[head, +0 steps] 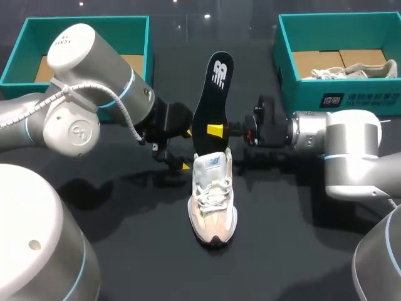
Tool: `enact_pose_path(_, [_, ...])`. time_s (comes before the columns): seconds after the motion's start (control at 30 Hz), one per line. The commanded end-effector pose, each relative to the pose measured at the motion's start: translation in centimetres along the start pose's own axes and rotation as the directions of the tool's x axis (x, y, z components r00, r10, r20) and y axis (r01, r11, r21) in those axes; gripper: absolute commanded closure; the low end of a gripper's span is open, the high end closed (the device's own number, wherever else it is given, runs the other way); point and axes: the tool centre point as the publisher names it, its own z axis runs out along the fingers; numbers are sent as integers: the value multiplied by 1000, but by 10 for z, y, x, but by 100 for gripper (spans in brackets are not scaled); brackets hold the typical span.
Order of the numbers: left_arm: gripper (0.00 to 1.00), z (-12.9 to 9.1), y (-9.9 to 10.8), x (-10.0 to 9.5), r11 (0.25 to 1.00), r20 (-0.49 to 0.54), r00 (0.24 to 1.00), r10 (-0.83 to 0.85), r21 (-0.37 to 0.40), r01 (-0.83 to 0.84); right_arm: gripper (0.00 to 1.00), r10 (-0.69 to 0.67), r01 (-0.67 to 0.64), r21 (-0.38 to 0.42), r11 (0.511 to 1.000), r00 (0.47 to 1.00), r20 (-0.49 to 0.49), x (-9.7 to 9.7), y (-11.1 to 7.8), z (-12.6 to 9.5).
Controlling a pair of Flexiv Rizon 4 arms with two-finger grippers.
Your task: Take the shoe out of the shoebox, open the shoe tongue, remove and reinsert the insole, then place the shoe into the shoebox
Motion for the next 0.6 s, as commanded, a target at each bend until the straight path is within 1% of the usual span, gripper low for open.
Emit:
enact_pose_path(0.03, [0, -1, 0, 0, 1000, -1, 1000, 0, -3, 0, 100, 0, 0, 8, 1000, 1000, -6, 3, -4, -2])
enact_pose_path(0.6, [0, -1, 0, 0, 1000, -1, 1000, 0, -3, 0, 100, 36, -36, 42, 999, 999, -6, 12, -26, -3])
